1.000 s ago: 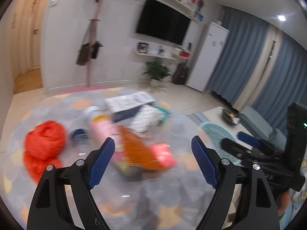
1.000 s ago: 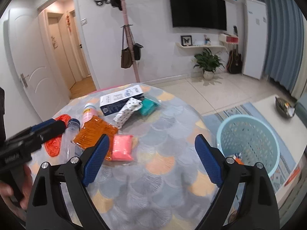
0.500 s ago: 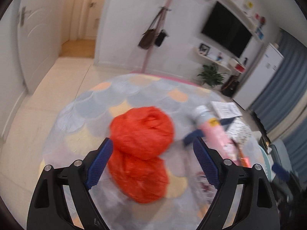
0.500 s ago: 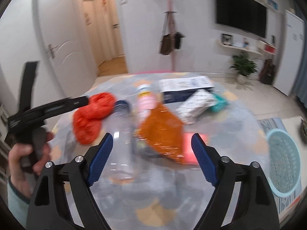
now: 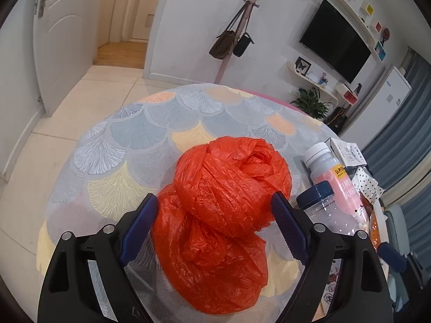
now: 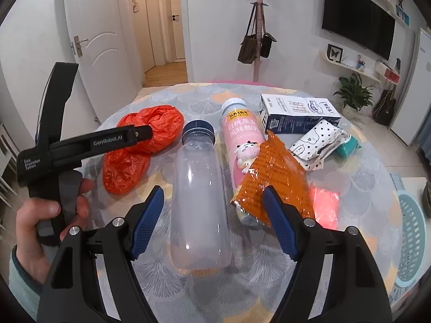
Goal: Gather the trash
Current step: 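Grasp the red plastic bag with left gripper while right grasps clear bottle, then carry bag and bottle over the blue basket and open both grippers, then grasp the pink drink bottle with left gripper while right grasps orange snack bag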
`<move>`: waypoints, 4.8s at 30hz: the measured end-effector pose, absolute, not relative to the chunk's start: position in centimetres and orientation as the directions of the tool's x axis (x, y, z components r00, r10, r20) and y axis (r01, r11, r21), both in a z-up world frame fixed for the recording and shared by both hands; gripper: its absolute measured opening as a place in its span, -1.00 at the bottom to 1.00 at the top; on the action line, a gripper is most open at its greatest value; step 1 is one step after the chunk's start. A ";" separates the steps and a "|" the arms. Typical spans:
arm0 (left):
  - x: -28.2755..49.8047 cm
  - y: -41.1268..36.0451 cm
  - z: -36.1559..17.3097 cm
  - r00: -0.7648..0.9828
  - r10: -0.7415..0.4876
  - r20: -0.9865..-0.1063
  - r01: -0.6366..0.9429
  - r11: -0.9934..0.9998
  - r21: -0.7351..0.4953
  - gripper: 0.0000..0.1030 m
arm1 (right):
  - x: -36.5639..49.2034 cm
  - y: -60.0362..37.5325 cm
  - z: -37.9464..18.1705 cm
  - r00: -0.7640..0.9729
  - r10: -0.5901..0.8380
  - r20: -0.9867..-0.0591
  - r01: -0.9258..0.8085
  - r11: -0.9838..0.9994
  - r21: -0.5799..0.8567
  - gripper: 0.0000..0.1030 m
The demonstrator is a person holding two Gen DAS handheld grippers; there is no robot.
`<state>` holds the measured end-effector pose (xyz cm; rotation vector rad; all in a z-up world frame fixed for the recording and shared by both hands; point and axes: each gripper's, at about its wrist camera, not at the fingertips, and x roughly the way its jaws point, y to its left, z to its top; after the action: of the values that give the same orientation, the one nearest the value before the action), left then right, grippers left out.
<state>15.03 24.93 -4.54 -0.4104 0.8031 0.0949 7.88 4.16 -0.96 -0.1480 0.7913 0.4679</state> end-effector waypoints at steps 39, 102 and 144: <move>8.1 19.6 5.3 0.862 -0.205 -0.463 0.039 0.939 -0.342 -0.47 | 4.8 -0.5 2.7 0.626 0.459 -0.630 -0.390 0.885 0.256 -0.16; 20.2 -21.1 -2.1 0.473 -0.563 -0.678 0.498 0.805 -0.321 0.31 | 9.1 -40.5 -8.3 0.605 -0.020 -0.796 0.442 0.840 0.315 -0.10; 21.7 10.7 -2.9 0.570 -0.292 -0.768 -0.063 0.916 -0.396 0.59 | 4.7 -6.1 -3.0 0.638 0.348 -0.687 -0.290 0.935 0.205 0.46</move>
<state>21.73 10.69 -2.91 -0.4056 0.9614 -0.1388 4.71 -6.10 -2.96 0.0780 0.7998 0.3648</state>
